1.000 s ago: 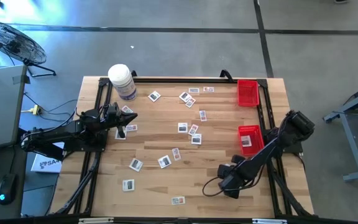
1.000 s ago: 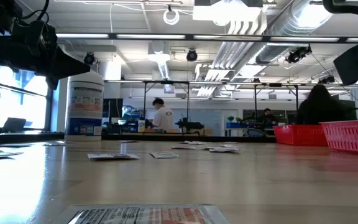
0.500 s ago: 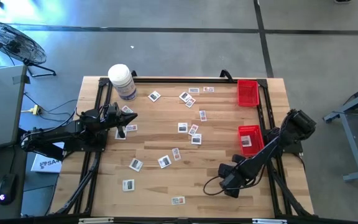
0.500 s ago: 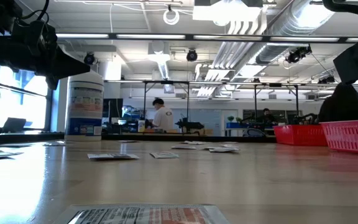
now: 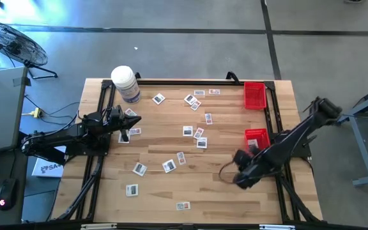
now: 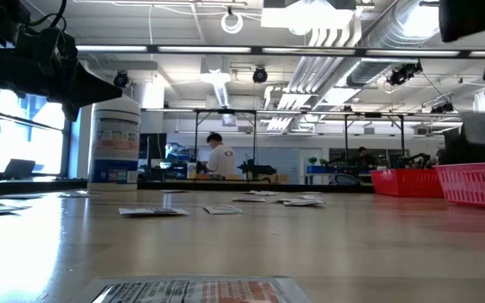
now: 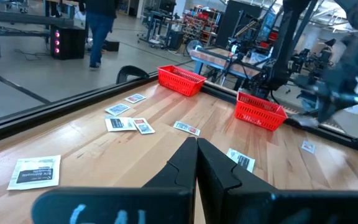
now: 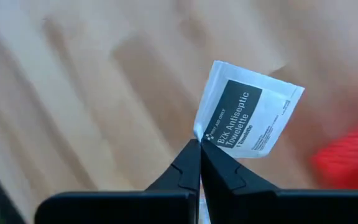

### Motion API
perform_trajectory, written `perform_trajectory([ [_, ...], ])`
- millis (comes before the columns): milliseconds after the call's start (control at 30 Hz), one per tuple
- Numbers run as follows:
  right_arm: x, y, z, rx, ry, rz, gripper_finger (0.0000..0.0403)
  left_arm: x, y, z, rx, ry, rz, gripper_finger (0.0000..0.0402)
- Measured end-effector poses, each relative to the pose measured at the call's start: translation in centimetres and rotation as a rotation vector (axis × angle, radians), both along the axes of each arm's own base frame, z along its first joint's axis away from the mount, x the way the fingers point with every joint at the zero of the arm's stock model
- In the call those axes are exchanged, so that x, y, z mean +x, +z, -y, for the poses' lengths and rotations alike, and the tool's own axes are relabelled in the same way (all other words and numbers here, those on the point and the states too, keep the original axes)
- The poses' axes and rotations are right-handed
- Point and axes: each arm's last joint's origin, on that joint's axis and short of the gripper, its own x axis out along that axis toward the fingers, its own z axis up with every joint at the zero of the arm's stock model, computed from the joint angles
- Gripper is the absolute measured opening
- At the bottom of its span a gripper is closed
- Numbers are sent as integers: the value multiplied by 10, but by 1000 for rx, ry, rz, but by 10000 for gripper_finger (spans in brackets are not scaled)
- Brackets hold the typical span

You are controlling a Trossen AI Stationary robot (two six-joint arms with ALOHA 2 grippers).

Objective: Pick & Place First Aid Supplies
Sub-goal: Put the towelette pack into the bottom basket

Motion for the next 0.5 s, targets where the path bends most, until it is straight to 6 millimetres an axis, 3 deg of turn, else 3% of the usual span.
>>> perform_trajectory([
  [200, -29, 20, 33, -100, -240, -1, 1, 0, 0, 0, 0, 0, -1, 1],
  [500, -39, -22, 74, -70, -377, -268, 2, 0, 0, 0, 0, 0, 0, 1],
])
